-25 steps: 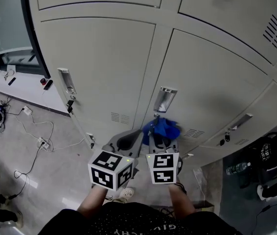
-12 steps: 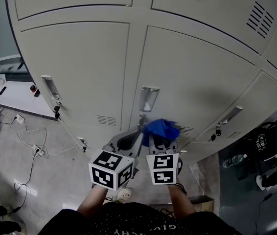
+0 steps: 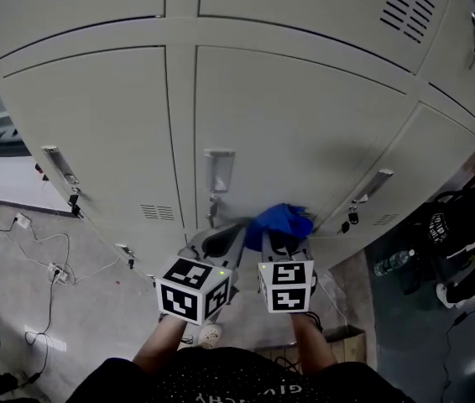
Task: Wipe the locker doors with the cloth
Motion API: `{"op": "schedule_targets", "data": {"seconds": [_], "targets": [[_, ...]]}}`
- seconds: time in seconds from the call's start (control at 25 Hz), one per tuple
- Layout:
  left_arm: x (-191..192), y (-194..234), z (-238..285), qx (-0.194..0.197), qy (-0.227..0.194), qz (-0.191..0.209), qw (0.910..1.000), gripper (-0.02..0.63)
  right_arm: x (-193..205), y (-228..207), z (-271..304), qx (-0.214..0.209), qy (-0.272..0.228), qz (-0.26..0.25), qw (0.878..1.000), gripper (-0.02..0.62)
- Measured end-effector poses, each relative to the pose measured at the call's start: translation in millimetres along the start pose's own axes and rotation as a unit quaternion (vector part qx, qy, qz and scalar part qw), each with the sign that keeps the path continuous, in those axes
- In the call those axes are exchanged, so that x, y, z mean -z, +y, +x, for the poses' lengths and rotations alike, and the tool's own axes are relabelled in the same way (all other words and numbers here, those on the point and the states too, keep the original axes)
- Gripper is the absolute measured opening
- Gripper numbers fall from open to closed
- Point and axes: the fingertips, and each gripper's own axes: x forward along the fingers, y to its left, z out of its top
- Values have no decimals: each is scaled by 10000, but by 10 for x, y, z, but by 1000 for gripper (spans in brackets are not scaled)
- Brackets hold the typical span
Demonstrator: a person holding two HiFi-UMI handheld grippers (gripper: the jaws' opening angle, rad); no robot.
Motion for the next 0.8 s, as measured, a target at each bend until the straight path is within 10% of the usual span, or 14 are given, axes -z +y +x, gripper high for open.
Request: {"op": "schedule_targets", "data": {"seconds": [0.8], "targets": [[118,-350,405,461,259,38,9986,11,315,-913,-189,881,334,289,9951,64]]}}
